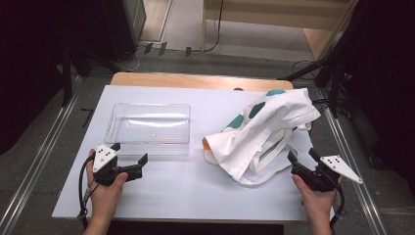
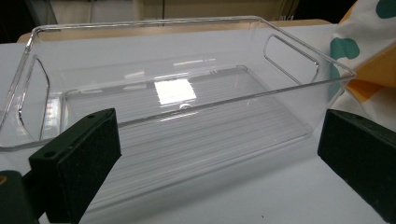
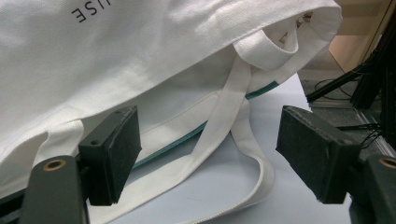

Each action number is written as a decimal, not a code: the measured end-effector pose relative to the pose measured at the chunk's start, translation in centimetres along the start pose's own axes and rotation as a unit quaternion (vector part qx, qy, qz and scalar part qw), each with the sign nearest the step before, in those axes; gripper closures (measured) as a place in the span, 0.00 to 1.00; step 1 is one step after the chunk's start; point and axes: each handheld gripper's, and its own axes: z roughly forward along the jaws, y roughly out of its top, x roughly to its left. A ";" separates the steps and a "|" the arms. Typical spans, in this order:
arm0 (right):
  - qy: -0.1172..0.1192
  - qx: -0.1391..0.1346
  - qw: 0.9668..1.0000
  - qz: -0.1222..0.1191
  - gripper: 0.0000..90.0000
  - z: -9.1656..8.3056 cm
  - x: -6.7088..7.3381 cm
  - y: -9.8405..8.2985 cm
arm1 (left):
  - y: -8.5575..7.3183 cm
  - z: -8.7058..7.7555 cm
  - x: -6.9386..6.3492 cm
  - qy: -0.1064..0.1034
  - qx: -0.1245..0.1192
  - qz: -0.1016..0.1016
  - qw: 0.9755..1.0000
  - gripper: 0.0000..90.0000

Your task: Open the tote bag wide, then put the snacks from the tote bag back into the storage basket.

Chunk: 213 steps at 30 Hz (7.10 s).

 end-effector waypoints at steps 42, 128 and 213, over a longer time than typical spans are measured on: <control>0.014 0.027 1.000 0.008 0.29 4.5 0.5 0.9 | 1.2 4.7 -12.8 -0.110 0.026 0.062 0.992 0.03; 0.024 0.082 0.988 0.126 0.40 9.5 -3.9 0.4 | 0.7 10.2 -17.2 -0.184 0.105 0.015 0.977 0.97; -0.080 -0.042 0.996 -0.022 0.94 -3.4 -3.2 0.7 | 4.5 10.3 -14.5 -0.185 0.043 -0.039 0.981 0.97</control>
